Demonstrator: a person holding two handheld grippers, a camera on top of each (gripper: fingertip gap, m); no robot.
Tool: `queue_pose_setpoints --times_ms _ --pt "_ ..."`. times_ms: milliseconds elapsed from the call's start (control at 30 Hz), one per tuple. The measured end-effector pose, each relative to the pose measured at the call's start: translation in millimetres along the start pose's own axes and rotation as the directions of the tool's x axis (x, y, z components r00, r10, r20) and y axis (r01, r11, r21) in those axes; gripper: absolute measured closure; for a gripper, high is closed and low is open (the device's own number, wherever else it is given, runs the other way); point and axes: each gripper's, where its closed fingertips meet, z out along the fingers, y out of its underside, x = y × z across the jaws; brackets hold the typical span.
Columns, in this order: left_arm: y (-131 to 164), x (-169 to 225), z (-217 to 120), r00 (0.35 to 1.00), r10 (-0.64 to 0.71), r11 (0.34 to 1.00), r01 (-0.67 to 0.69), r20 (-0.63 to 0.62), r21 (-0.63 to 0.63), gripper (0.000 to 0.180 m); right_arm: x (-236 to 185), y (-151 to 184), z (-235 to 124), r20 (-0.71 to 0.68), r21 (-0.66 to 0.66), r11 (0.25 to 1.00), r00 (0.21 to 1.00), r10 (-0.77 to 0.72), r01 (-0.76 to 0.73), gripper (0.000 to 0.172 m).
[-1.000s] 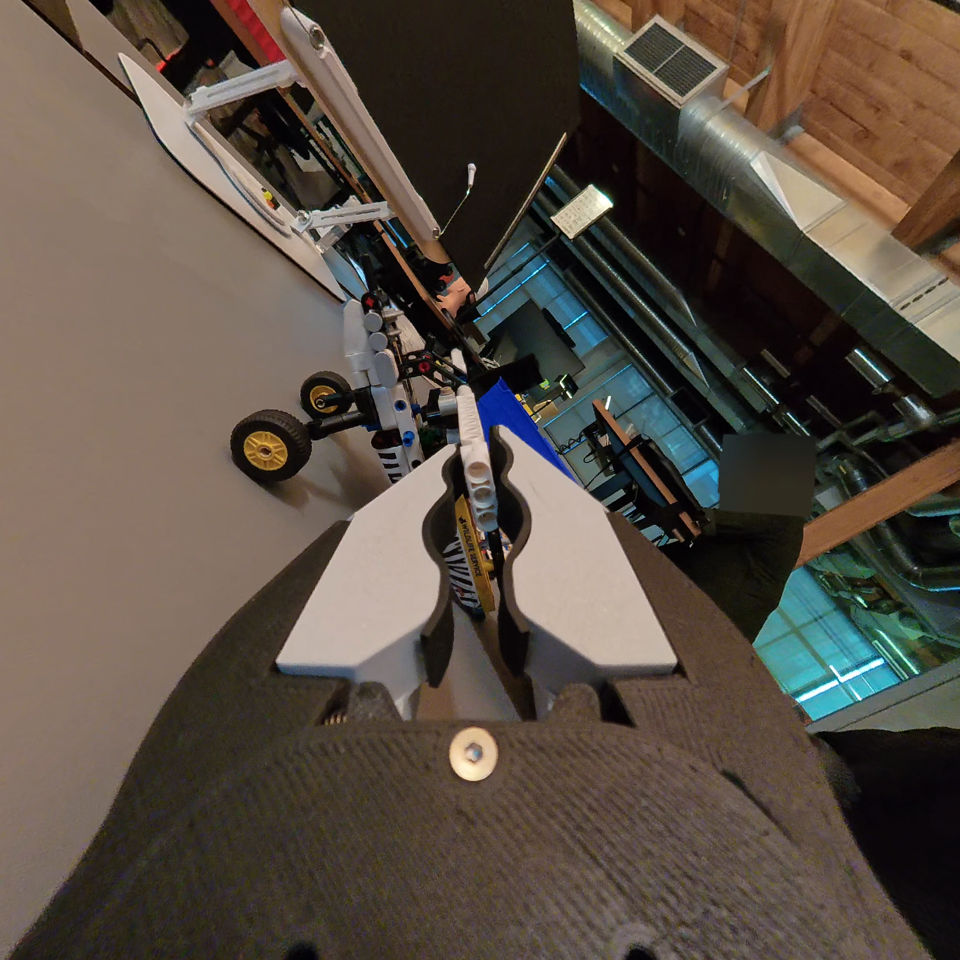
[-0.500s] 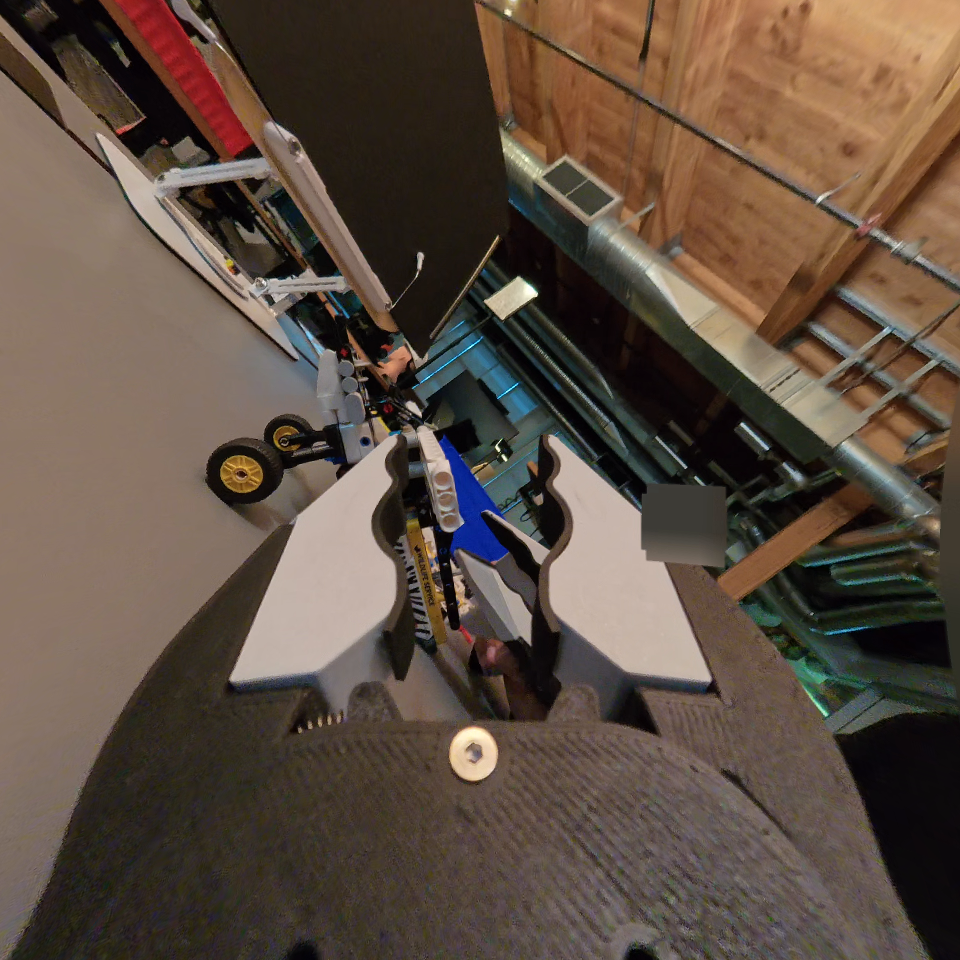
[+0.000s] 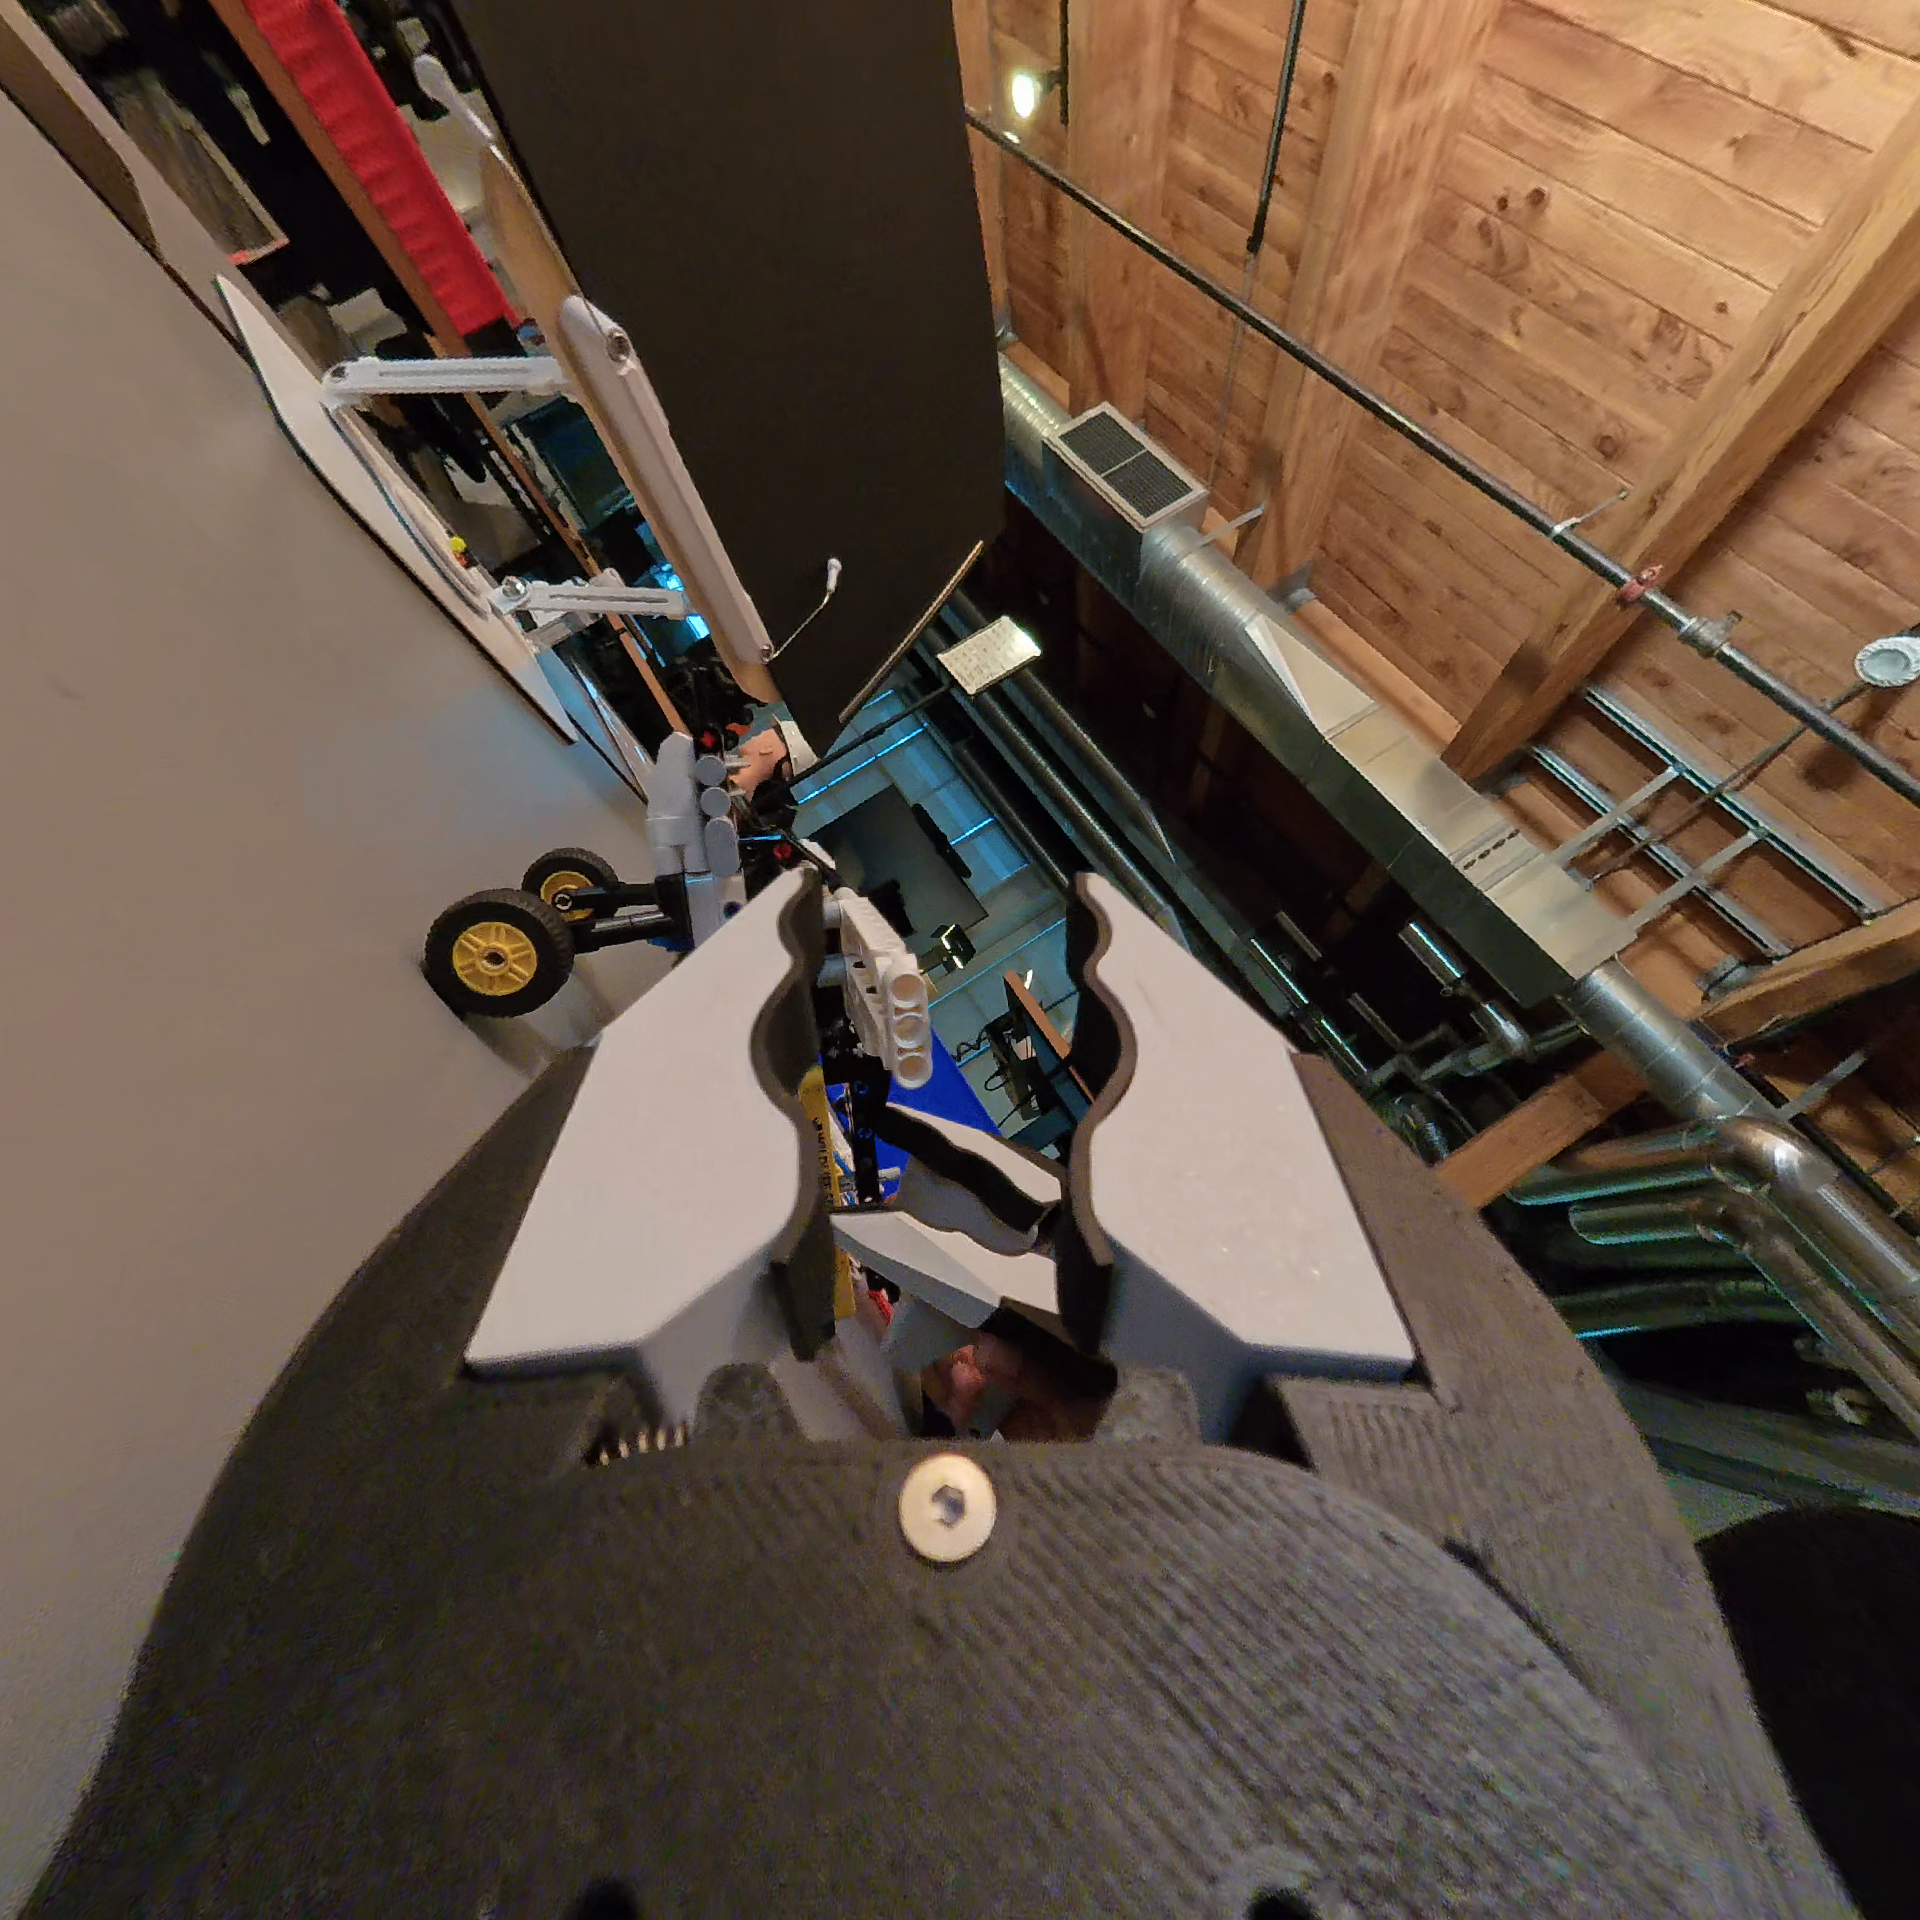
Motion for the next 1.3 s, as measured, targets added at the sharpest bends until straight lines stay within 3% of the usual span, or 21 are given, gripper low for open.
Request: queue_pose_setpoints --times_ms 233,467,833,1067,1300 --pt "1.4 0.5 0.1 0.999 -0.034 0.999 0.034 -0.018 -0.02 0.137 6.5 7.0 1.7 -0.004 -0.038 0.999 0.999 0.032 -0.032 0.116" --pt "2.4 0.7 0.7 0.999 -0.036 0.999 0.035 -0.022 -0.031 0.136 15.6 13.2 -0.7 -0.03 -0.053 0.998 0.999 0.023 -0.024 0.131" --pt "4.0 0.8 2.0 0.999 -0.032 0.998 0.031 -0.025 -0.046 0.137 30.7 20.9 -4.5 -0.075 -0.07 0.997 0.996 0.037 -0.042 0.132" --pt "4.5 1.5 2.3 0.999 -0.032 0.998 0.031 -0.03 -0.052 0.138 30.4 7.7 1.9 -0.079 -0.054 0.996 0.994 -0.072 0.068 0.126" --pt "5.1 2.1 2.5 0.999 -0.037 0.998 0.034 -0.038 -0.059 0.139 25.5 -20.1 11.4 0.084 0.014 0.993 0.99 0.117 -0.118 0.118"
